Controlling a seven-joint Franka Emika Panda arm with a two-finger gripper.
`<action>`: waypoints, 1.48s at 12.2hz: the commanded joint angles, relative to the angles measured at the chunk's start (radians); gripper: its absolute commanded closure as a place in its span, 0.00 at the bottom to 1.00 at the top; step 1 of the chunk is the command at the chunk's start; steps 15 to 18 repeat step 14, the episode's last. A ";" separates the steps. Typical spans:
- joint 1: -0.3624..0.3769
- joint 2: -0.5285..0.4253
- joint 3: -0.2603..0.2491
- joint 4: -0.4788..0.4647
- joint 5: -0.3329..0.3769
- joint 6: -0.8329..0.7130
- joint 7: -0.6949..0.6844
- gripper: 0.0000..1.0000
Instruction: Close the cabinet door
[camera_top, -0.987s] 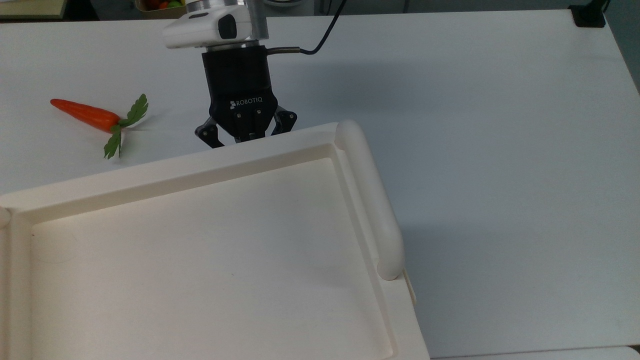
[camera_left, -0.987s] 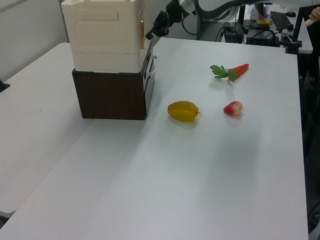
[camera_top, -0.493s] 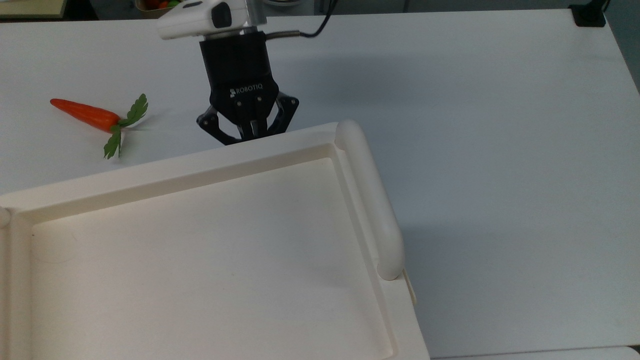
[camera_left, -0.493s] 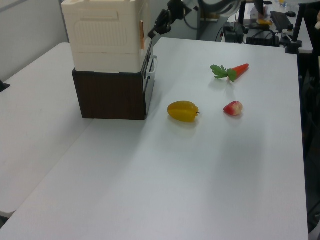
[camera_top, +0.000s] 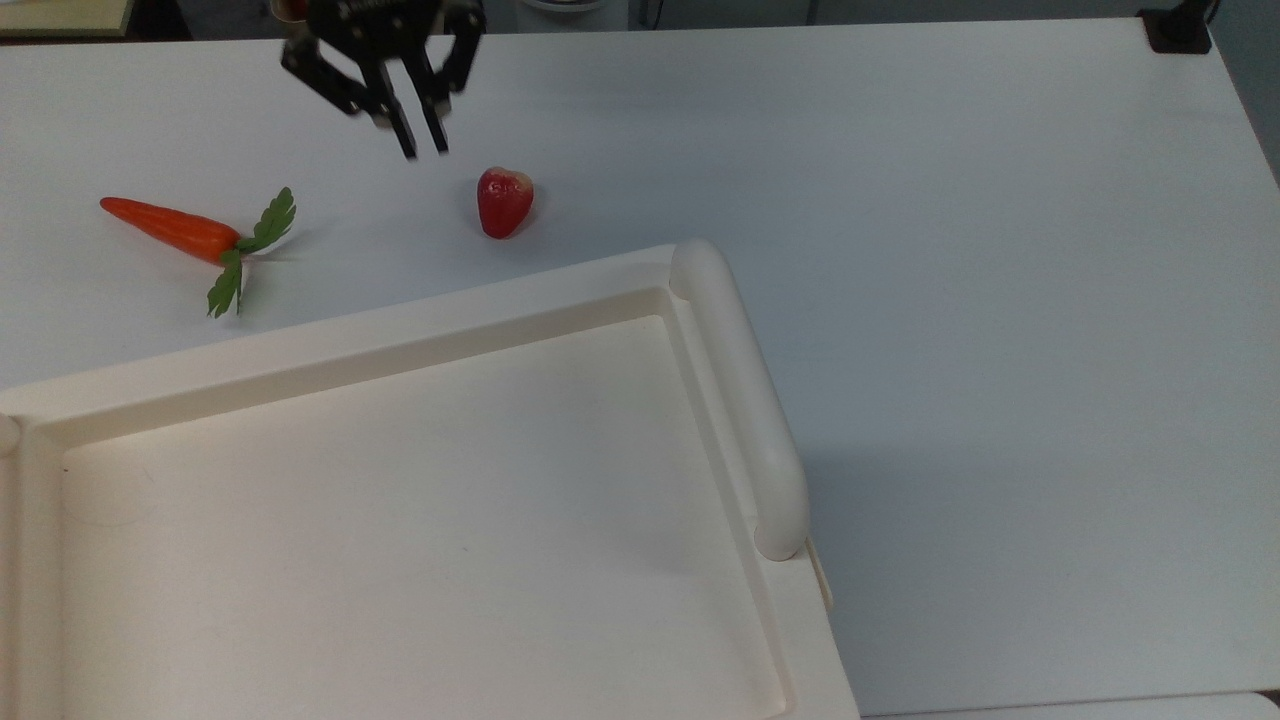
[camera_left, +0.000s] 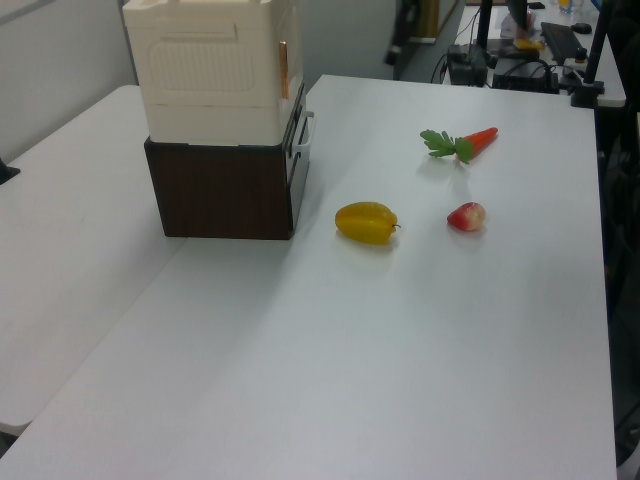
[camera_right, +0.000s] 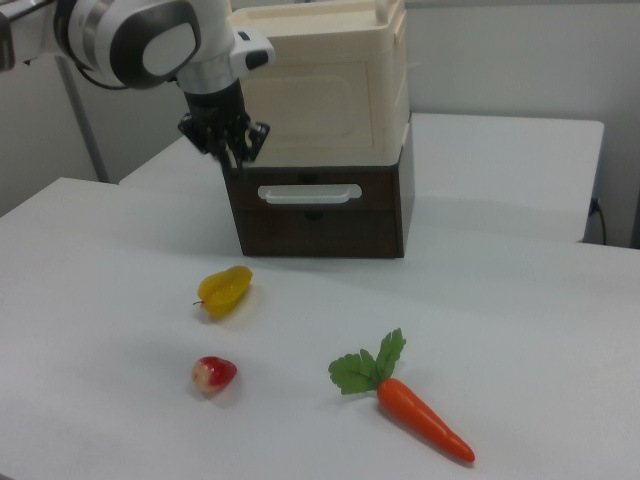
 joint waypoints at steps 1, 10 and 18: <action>-0.053 -0.048 0.014 -0.056 -0.049 -0.196 0.117 0.50; -0.094 -0.195 0.014 -0.090 -0.210 -0.359 0.114 0.00; -0.094 -0.192 0.014 -0.090 -0.202 -0.359 0.117 0.00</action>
